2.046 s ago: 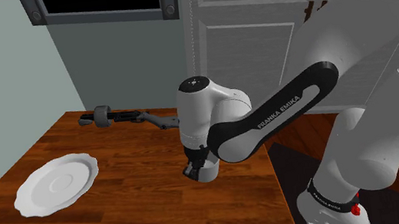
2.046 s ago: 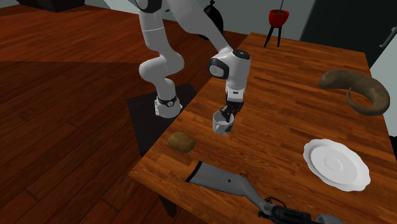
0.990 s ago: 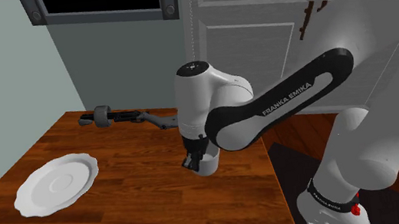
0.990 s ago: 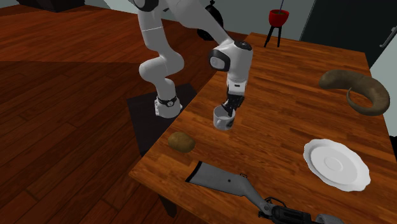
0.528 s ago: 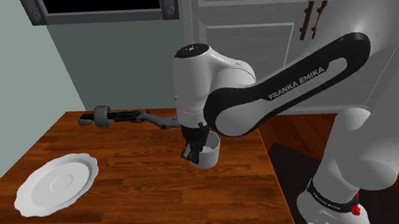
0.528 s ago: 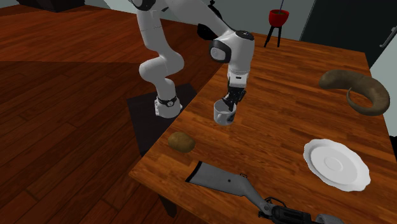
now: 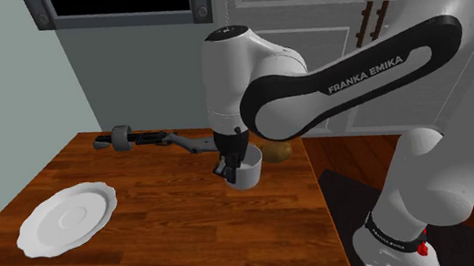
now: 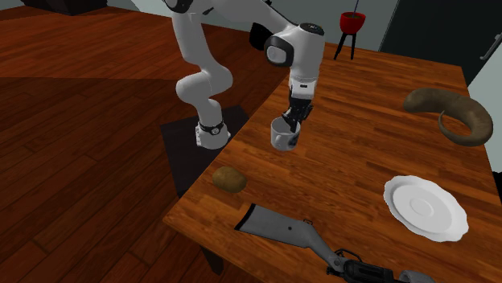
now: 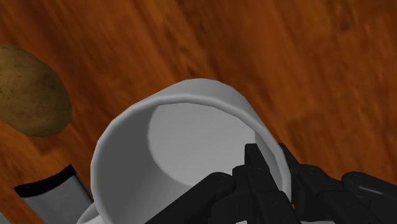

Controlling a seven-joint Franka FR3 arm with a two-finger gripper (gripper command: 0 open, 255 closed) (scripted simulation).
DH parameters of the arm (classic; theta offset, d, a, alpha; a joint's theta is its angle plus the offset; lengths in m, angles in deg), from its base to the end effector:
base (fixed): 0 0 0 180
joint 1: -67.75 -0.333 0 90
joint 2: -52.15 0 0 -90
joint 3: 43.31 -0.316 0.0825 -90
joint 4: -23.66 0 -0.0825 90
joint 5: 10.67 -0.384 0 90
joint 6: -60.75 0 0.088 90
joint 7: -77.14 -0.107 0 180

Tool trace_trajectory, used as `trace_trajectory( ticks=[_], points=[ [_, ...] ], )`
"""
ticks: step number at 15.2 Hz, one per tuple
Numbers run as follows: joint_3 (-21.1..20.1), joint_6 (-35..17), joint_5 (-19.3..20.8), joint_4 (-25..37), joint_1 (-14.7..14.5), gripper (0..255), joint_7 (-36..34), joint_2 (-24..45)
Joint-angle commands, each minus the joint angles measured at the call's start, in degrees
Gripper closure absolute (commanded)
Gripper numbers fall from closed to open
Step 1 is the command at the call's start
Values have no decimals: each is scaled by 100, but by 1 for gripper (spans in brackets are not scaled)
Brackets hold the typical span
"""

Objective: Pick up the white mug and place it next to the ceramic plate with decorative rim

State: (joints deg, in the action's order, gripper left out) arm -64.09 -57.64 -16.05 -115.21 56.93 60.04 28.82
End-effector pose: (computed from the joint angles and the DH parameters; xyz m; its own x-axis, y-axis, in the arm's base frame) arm 0.3605 0.2334 0.4503 0.9819 0.1838 0.0455 0.1818 -0.9823 0.0458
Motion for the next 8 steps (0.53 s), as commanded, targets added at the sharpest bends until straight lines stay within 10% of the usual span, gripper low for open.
trace_trajectory(
  ticks=[1,8],
  points=[
    [20,177,-2,125,-2,255,10,-51],
    [-86,505,114,828,52,255,-157,330]
  ],
)
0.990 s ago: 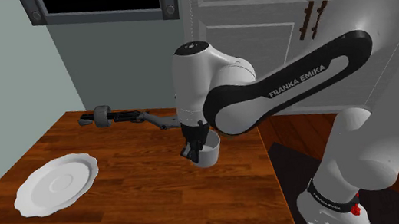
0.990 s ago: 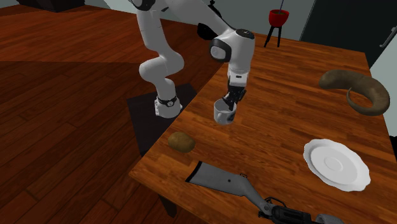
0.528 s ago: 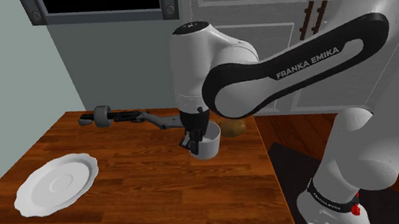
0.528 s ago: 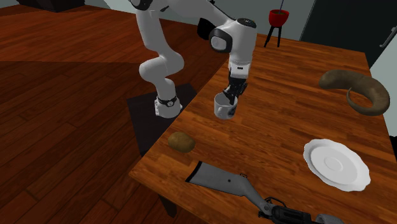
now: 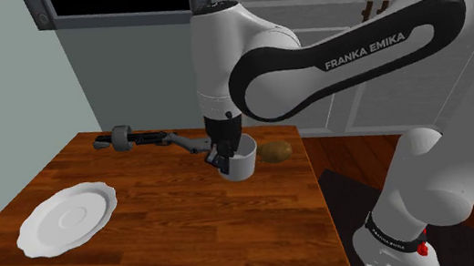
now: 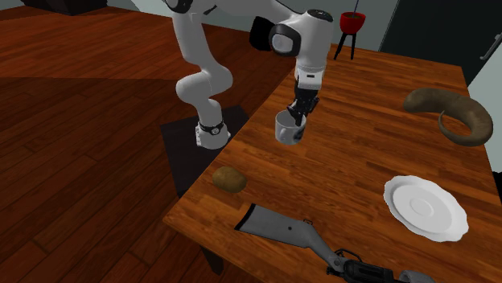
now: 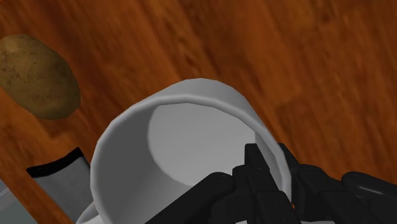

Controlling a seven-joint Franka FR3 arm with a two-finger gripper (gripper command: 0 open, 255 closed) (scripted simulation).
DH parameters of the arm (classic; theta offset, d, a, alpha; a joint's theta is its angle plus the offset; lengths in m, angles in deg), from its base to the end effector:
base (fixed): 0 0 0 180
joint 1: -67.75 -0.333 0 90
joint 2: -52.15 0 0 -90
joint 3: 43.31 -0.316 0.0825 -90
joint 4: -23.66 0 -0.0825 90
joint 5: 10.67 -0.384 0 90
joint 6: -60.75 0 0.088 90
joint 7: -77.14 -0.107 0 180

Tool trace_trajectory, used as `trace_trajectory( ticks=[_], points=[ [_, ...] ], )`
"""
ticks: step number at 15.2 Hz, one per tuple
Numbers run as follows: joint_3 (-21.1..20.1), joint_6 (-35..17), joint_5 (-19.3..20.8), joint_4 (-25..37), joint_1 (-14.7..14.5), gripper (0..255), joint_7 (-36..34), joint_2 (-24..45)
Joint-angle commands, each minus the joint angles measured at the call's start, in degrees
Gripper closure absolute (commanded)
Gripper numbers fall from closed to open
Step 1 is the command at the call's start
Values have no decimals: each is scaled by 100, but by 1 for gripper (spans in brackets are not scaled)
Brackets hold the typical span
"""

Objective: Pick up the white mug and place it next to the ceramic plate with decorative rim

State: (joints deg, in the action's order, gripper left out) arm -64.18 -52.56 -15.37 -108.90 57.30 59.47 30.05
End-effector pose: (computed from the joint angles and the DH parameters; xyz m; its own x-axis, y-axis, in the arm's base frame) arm 0.3712 0.2433 0.4853 0.9819 0.1838 0.0458 0.1817 -0.9823 0.0465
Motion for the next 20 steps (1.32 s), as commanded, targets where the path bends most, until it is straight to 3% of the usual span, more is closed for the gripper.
trace_trajectory(
  ticks=[1,6,11,17,20],
  points=[
    [-152,-13,116,416,38,255,-201,444],
    [-481,63,587,1613,79,255,-749,1655],
    [-670,368,1200,3022,-94,255,-1294,2929],
    [-655,1079,1932,5172,-671,255,-1742,4576],
    [-545,1682,2281,6761,-1167,255,-1813,5610]
  ],
)
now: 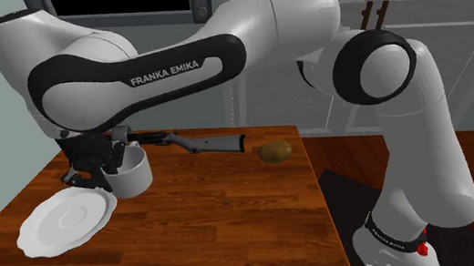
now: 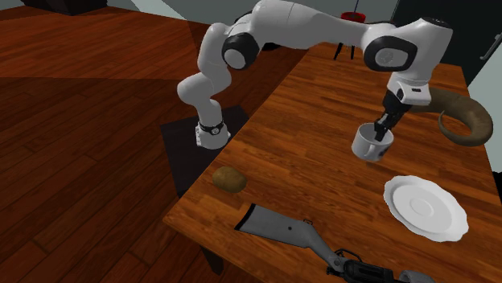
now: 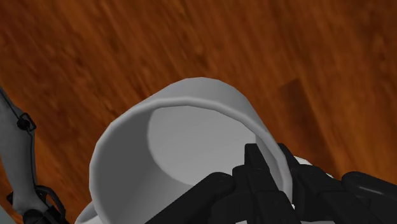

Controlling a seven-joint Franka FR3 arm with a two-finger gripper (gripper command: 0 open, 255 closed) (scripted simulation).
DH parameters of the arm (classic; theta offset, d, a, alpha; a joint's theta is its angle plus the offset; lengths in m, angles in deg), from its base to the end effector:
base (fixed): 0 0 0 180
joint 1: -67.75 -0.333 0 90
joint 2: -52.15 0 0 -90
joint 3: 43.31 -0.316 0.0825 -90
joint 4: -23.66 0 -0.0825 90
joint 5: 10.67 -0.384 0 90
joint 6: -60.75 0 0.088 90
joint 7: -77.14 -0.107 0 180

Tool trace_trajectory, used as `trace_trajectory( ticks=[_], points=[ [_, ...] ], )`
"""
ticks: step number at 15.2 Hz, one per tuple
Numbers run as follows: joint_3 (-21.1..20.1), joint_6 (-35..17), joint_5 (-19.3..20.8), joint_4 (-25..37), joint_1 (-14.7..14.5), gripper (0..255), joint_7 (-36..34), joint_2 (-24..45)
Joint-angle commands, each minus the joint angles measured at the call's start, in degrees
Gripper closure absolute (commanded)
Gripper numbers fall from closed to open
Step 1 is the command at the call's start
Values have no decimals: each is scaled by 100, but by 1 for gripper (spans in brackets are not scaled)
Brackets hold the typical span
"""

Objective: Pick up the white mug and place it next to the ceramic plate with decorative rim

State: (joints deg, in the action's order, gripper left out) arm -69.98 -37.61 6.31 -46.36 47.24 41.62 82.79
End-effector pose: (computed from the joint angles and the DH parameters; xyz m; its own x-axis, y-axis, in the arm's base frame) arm 0.5507 0.4399 0.4896 0.9814 0.1863 0.0456 0.1843 -0.9819 0.0446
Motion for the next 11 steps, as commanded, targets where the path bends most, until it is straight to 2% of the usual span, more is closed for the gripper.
trace_trajectory(
  ticks=[1,11],
  points=[
    [46,103,106,413,-150,255,-36,324],
    [71,-657,142,-367,-31,255,-144,328]
  ],
)
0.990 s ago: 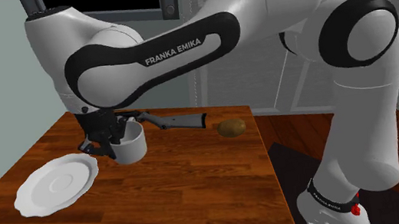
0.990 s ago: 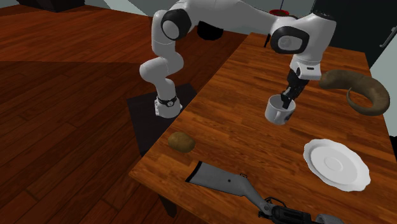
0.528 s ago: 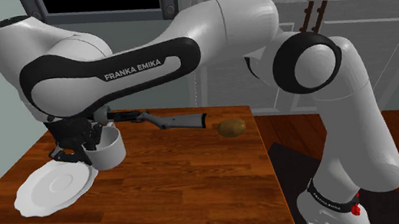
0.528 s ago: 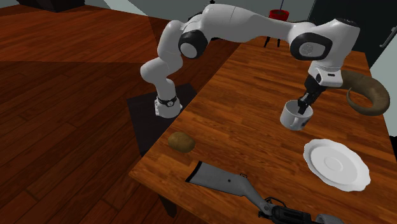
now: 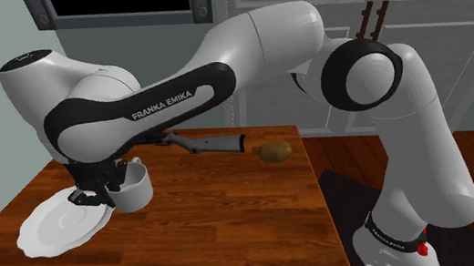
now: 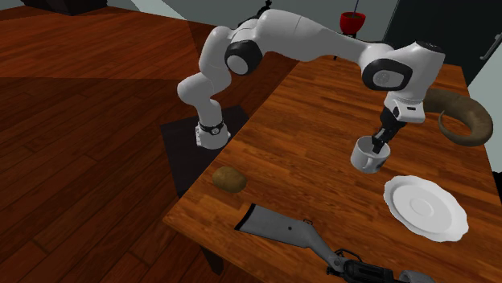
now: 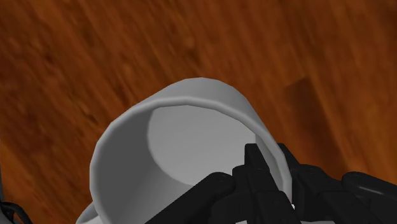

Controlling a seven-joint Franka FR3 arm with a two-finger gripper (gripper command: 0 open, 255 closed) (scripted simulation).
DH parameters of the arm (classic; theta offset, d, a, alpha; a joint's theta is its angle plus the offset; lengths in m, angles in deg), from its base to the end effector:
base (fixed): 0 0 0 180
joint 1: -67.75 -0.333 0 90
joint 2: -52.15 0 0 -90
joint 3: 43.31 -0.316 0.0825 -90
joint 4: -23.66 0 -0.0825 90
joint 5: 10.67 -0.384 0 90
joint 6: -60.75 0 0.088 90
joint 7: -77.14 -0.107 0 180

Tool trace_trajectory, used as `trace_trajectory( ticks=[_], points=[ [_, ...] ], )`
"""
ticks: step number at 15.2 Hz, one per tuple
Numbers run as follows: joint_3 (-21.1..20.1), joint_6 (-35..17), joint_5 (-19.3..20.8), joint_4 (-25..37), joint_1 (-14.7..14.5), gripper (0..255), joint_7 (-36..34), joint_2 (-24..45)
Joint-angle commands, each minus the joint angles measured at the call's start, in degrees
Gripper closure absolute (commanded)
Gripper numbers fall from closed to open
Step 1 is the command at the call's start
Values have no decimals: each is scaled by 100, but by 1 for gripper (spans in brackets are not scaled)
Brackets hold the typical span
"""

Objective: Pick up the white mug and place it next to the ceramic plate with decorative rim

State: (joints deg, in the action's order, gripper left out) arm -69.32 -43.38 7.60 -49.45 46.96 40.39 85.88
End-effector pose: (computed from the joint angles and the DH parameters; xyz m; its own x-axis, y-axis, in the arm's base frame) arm 0.5596 0.4481 0.4356 0.9820 0.1835 0.0445 0.1814 -0.9823 0.0463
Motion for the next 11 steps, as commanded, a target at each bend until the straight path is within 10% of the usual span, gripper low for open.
trace_trajectory(
  ticks=[1,11],
  points=[
    [8,-149,20,-122,4,255,-32,30],
    [69,-806,127,-635,41,255,-149,199]
  ],
)
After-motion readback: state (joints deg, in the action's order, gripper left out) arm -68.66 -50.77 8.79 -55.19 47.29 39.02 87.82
